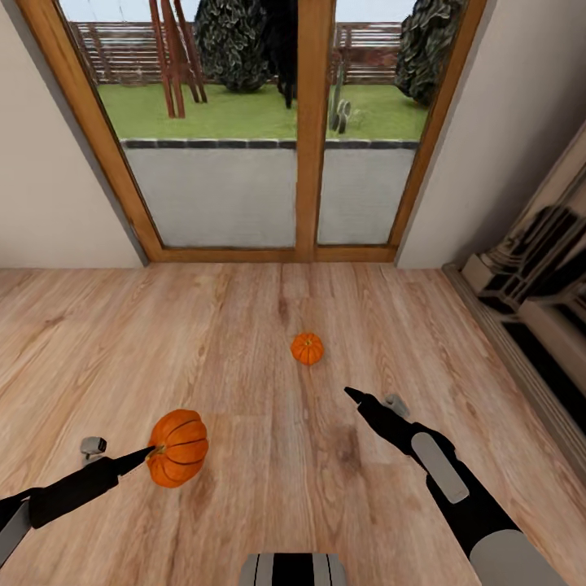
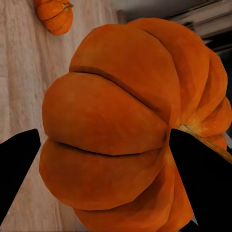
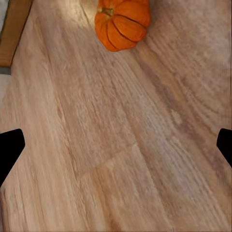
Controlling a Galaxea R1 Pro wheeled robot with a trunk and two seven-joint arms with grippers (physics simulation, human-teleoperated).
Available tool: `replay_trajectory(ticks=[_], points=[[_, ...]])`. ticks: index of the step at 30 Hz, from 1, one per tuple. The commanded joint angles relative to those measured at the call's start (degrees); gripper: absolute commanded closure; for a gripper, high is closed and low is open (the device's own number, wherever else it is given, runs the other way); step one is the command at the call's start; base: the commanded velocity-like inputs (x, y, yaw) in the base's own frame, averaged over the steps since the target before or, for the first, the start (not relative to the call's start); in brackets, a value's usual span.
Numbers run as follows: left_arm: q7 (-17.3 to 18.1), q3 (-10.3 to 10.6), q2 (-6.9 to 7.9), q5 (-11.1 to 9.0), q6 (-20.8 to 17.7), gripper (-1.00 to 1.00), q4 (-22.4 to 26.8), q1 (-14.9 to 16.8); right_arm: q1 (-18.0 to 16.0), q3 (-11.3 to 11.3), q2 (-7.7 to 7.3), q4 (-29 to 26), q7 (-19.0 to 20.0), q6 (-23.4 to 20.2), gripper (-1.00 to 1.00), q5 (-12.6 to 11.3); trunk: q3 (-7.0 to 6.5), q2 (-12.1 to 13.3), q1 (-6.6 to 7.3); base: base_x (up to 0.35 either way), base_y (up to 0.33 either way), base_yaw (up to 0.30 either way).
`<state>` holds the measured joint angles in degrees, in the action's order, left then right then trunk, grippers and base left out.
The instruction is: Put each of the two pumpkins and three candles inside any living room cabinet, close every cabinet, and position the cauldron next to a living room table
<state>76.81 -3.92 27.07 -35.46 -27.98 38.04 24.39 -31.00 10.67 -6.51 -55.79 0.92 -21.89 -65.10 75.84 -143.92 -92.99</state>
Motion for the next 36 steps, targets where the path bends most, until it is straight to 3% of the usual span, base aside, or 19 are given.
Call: replay_trajectory(ticks=[1, 5, 13, 22, 36], points=[[0.1, -0.03, 0.03, -0.29, -0.6, 1.0, 0.01, 0.04, -0.02, -0.57, -0.03, 0.92, -0.12, -0.34, -1.0, -0.22, 0.04, -0.02, -0.02, 0.326, 0.148, 0.0], [0.1, -0.03, 0.01, -0.26, -0.63, 1.0, 0.01, 0.02, -0.02, -2.84, 0.0, 3.72, -0.47, -1.75, -1.0, -0.2, 0.04, -0.02, -0.02, 0.326, 0.148, 0.0], [0.07, 0.0, -0.03, -0.15, -0.62, 1.0, 0.01, 0.03, -0.02, -3.62, 0.01, 4.54, -0.99, -2.18, -1.0, -0.45, 0.04, -0.02, -0.02, 0.326, 0.148, 0.0], [0.09, 0.05, -0.1, -0.05, -0.59, 1.0, 0.01, 0.04, -0.02, -7.86, 0.05, 4.72, -3.79, -2.14, -1.0, -0.46, 0.04, -0.02, -0.02, 0.328, 0.095, 0.0], [0.01, 0.08, -0.3, 0.04, -0.59, 1.0, 0.01, 0.02, -0.02, -8.39, 0.08, 7.82, -3.91, -2.08, -1.0, -0.46, 0.04, -0.02, -0.02, 0.334, 0.002, 0.0]])
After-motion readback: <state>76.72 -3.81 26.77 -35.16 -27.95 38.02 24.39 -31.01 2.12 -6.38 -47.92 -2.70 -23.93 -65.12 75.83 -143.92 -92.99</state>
